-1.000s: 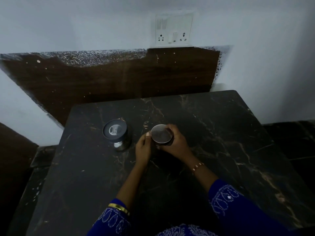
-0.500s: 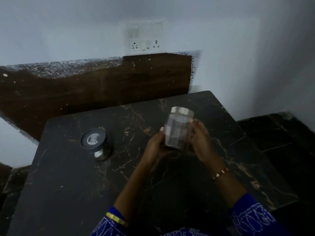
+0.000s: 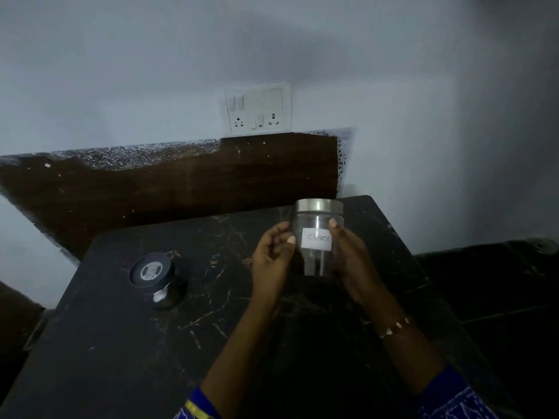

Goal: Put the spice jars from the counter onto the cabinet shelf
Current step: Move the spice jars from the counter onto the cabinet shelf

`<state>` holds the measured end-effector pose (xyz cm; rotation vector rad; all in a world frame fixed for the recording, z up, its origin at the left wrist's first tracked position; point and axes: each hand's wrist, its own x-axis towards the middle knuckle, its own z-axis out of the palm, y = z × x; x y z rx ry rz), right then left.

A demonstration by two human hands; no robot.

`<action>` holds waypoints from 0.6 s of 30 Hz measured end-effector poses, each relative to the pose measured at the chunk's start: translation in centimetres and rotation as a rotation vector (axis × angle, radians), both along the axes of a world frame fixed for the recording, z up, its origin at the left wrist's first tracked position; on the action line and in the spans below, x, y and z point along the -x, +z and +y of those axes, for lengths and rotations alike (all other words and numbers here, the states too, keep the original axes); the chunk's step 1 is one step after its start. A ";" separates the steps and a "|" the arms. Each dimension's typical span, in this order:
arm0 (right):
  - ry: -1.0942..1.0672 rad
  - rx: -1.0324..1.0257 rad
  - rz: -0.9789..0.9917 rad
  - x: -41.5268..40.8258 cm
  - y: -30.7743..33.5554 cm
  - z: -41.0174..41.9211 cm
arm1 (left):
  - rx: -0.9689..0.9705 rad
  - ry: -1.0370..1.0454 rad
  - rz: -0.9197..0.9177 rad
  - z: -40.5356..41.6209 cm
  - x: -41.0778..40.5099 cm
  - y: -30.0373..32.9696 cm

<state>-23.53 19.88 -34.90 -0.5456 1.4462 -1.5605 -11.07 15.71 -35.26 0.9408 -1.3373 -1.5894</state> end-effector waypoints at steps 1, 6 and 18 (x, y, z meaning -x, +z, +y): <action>0.009 0.047 -0.036 0.4 0.0 0.5 | -0.043 -0.029 0.007 0.1 0.5 0.1; -0.051 0.102 0.061 2.4 0.8 0.8 | -0.114 -0.164 0.071 0.8 2.7 1.0; -0.007 0.365 0.381 8.2 12.1 -2.3 | 0.442 -0.151 0.080 -3.9 8.6 11.9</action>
